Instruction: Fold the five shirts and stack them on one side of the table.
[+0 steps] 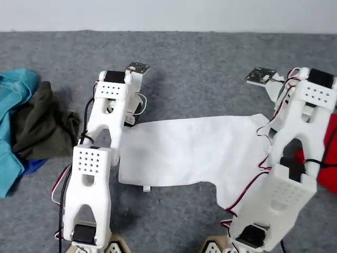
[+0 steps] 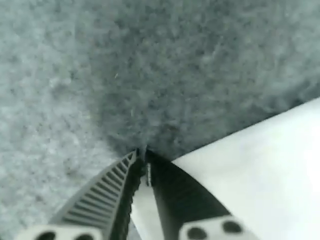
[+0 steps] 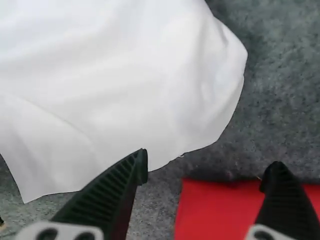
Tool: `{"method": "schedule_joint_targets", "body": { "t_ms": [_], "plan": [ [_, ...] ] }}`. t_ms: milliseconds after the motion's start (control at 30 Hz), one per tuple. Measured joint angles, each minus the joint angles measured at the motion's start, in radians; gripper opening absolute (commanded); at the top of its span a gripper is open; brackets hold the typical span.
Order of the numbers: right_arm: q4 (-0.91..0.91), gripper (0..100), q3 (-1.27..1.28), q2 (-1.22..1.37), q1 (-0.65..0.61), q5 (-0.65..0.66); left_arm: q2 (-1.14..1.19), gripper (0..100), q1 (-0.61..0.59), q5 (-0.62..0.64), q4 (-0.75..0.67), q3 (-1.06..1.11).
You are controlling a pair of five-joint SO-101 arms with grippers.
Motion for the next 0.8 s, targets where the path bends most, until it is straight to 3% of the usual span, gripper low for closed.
{"method": "schedule_joint_targets", "body": {
  "t_ms": [300, 433, 500, 633, 800],
  "plan": [
    [0.0, 36.4, 0.0, 0.0, 0.0, 0.0, 0.009, 1, -0.02, -0.002, 0.003, -0.054],
    [0.0, 36.4, 0.0, 0.0, 0.0, 0.0, 0.014, 2, -0.101, -0.002, 0.003, -0.146],
    [0.0, 36.4, 0.0, 0.0, 0.0, 0.0, 0.012, 7, -0.13, -0.002, 0.003, -0.189],
    [0.0, 36.4, 0.002, 0.0, -0.025, -0.005, 0.002, 26, -0.16, -0.002, 0.003, -0.226],
    [0.0, 36.4, 0.017, 0.0, -0.055, -0.015, -0.15, 29, -0.153, 0.098, 0.003, -0.08]
  ]
}}
